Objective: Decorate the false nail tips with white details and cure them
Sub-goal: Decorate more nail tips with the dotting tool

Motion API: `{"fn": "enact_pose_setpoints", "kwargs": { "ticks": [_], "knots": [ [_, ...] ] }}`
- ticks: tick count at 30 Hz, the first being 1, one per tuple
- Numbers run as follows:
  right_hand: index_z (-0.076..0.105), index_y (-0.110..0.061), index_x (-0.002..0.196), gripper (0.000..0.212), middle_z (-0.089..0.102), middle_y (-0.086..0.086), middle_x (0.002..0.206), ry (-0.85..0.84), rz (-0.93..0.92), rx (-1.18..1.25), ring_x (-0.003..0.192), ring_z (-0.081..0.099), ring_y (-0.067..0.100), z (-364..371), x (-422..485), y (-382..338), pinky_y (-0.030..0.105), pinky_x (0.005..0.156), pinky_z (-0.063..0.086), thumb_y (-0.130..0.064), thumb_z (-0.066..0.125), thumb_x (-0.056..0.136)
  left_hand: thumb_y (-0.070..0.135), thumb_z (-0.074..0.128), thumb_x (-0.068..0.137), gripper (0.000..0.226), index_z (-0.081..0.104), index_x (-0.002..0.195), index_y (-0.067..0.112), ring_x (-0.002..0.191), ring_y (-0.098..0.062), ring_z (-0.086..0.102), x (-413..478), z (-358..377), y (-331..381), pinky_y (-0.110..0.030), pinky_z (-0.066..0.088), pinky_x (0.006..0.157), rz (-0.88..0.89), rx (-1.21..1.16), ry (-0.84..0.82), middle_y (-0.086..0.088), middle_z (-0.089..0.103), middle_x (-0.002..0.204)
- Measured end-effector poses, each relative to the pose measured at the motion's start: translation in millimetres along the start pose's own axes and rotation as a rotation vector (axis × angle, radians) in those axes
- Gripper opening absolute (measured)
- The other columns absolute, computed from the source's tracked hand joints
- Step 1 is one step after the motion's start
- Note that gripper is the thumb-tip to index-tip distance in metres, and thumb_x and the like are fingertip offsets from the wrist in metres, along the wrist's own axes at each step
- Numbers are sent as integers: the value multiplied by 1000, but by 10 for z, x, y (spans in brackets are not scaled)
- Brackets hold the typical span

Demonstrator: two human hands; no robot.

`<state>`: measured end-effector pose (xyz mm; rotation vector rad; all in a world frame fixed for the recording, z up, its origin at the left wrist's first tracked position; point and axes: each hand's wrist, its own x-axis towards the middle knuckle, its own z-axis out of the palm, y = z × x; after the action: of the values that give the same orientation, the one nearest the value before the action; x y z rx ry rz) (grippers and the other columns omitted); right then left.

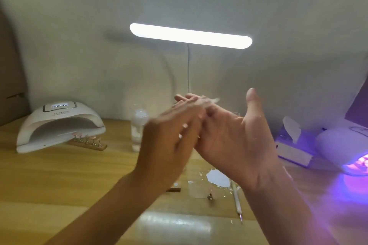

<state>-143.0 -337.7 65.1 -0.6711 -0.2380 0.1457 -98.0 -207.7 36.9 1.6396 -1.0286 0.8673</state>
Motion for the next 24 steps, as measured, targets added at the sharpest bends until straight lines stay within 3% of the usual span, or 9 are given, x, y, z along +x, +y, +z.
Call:
{"fn": "enact_pose_setpoints", "kwargs": {
  "ticks": [2,6,9,12,15,17,19,21,24],
  "knots": [
    [39,6,146,115,49,21,148,11,-49,87,141,44,32,-10,-14,-12,43,117,33,-88,31,80,12,56,99,29,67,125,14,126,-3,55,-91,124,24,-25,45,106,76,44,-78,3,65,130],
    [42,4,145,109,56,25,140,173,-167,47,136,50,34,-99,-39,-87,50,111,39,-85,26,84,15,54,100,30,66,127,12,130,-4,52,-247,251,71,-28,44,109,140,10,-129,1,62,133],
    [42,1,146,109,51,21,147,249,-192,-43,139,46,29,-117,-24,-106,49,114,35,-86,21,84,19,51,101,31,67,127,12,130,-7,53,-286,255,85,-33,46,107,224,33,-199,0,63,133],
    [45,8,141,112,51,22,146,233,-166,69,138,46,31,-103,19,-64,49,117,31,-86,35,81,21,48,101,32,69,122,13,119,-1,60,-158,138,8,-26,49,100,213,116,-157,3,70,122],
    [50,4,138,115,50,13,147,99,-62,-17,141,42,25,-20,67,119,45,123,19,-90,34,76,21,51,101,27,71,117,14,76,22,54,13,-66,-104,3,36,71,57,180,29,13,70,91],
    [57,-3,133,109,55,14,143,118,-33,-66,139,43,22,5,106,230,44,120,24,-91,28,76,22,52,101,26,70,118,16,73,19,57,30,-80,-102,4,35,68,9,179,59,12,71,95],
    [63,-2,118,101,64,15,127,195,-9,-11,124,56,24,3,129,274,37,105,42,-88,30,79,19,54,99,26,70,119,17,100,10,63,-81,47,-18,-6,45,87,37,99,-36,6,73,113],
    [53,7,133,104,58,22,138,345,-31,41,130,55,29,-113,121,245,38,107,41,-82,31,85,19,54,99,28,69,123,21,110,4,63,-230,208,130,-21,51,95,6,-9,-146,6,71,120],
    [36,5,149,95,40,23,154,479,-81,90,143,40,30,-259,87,179,45,113,30,-71,25,93,32,47,100,33,68,126,29,75,2,63,-387,353,240,-17,48,71,-109,-38,-238,8,76,96]
  ]
}}
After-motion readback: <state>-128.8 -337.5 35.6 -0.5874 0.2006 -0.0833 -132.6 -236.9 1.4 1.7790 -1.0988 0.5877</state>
